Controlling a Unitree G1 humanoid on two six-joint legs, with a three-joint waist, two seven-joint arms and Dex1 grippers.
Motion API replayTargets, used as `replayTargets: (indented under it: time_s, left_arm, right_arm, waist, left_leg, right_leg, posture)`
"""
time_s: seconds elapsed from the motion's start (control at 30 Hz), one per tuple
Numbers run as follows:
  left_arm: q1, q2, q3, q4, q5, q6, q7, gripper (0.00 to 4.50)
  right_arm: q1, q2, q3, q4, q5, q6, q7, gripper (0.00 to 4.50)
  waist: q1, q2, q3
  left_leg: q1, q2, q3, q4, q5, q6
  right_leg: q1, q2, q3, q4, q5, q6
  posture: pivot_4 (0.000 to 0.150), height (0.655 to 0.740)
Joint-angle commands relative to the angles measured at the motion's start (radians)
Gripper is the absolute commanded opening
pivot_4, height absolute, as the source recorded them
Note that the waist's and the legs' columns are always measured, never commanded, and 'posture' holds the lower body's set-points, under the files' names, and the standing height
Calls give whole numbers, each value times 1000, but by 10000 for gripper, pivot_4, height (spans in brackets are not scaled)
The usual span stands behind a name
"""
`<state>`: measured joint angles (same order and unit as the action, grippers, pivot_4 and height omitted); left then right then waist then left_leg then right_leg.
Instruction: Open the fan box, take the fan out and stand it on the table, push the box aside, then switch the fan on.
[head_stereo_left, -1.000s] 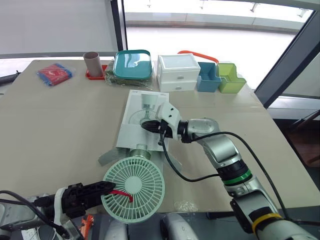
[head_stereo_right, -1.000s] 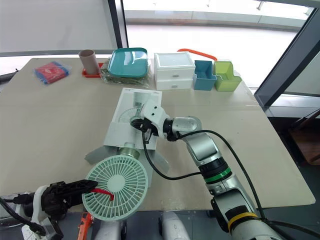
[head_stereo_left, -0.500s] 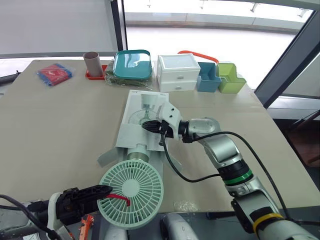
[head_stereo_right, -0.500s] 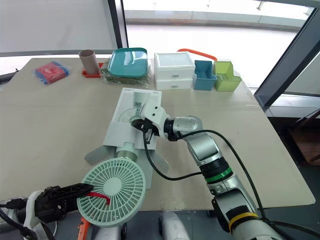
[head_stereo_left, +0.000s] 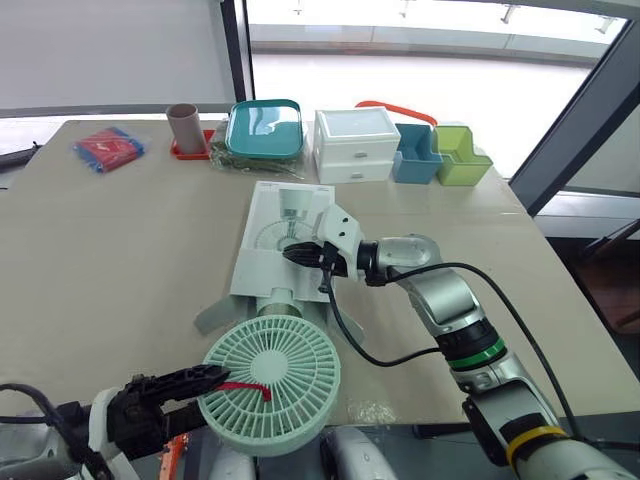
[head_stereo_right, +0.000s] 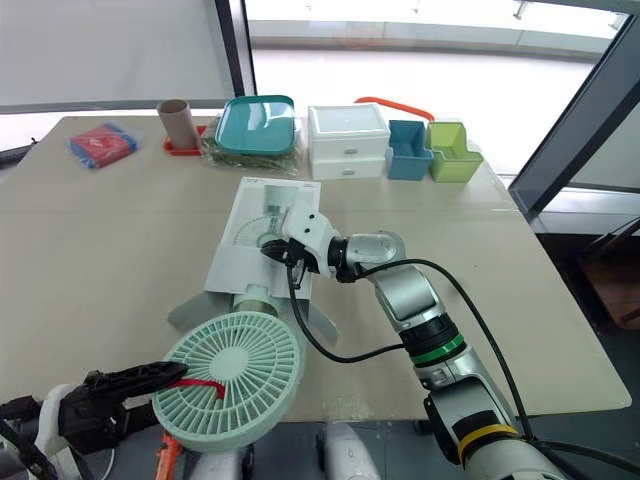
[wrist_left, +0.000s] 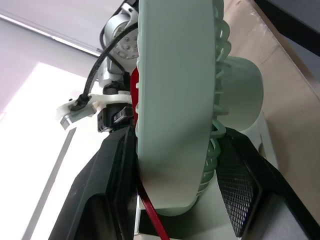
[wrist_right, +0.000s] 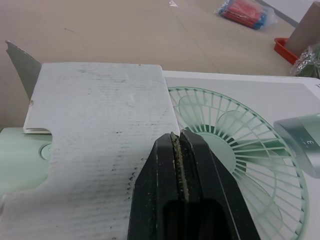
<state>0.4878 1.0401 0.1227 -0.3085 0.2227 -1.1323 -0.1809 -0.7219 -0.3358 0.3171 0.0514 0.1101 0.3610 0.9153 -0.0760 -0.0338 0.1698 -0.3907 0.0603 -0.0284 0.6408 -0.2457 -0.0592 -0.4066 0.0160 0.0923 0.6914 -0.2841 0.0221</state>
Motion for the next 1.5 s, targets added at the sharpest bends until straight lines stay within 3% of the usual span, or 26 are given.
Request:
replayTargets:
  time_s: [0.03,0.13,0.23,0.43,0.63,0.83,0.9,1.03,1.4,1.5]
  left_arm:
    - [96,81,44,-123,-178,50,-87,19720]
    - [128,112,43,-181,-250,92,-123,19720]
    - [147,128,35,-231,-239,56,-167,19720]
    - [127,136,58,-361,-449,291,-212,19720]
    - [102,125,100,-438,-553,416,-302,19720]
    - [115,113,197,-546,-752,619,-379,19720]
    - [151,101,226,-601,-825,684,-416,19720]
    - [230,36,283,-636,-852,756,-524,19720]
    - [323,-150,504,-585,-951,866,-750,19720]
    - [402,-183,568,-608,-1055,939,-768,19720]
  right_arm:
    - [-4,6,6,-7,-3,-3,3,0]
    - [-5,9,6,-4,-4,-5,2,0]
    - [-4,12,8,-4,-5,-7,1,0]
    - [6,14,11,-9,-9,-8,3,0]
    - [7,12,12,-4,-12,-14,7,0]
    - [2,18,13,8,-12,-23,11,0]
    - [0,20,15,14,-14,-29,12,0]
    - [-4,26,17,25,-17,-40,14,0]
    - [-24,47,20,72,-24,-74,30,0]
    - [-32,52,23,90,-29,-86,34,0]
  waist:
    - [0,0,0]
    - [-1,0,0]
    - [0,-1,0]
    - [0,1,1]
    - [0,1,1]
    - [0,1,1]
    - [-1,1,1]
    - [-2,2,1]
    - [-5,1,1]
    - [-4,1,1]
  left_leg:
    - [0,0,0,0,0,0]
    - [0,0,0,0,0,0]
    - [0,1,0,0,0,0]
    - [0,0,0,0,0,0]
    - [0,0,0,0,0,0]
    - [0,0,0,0,0,0]
    - [0,0,0,0,0,0]
    - [0,1,1,0,0,0]
    - [2,4,0,0,0,0]
    - [2,4,0,0,0,0]
  right_leg:
    - [0,0,0,0,0,0]
    - [0,0,1,0,0,0]
    - [0,1,1,0,0,0]
    - [0,2,2,0,-1,0]
    - [0,3,3,0,-1,0]
    - [0,3,4,0,-1,0]
    - [0,4,5,0,-1,0]
    - [0,4,6,0,-2,0]
    - [0,10,8,0,-4,-3]
    - [0,11,8,0,-4,-4]
  posture:
    - [1500,7400]
    - [1500,7400]
    - [1500,7400]
    - [1500,7400]
    - [1500,7400]
    - [1500,7400]
    - [1500,7400]
    - [1500,7400]
    - [1500,7400]
    - [1500,7400]
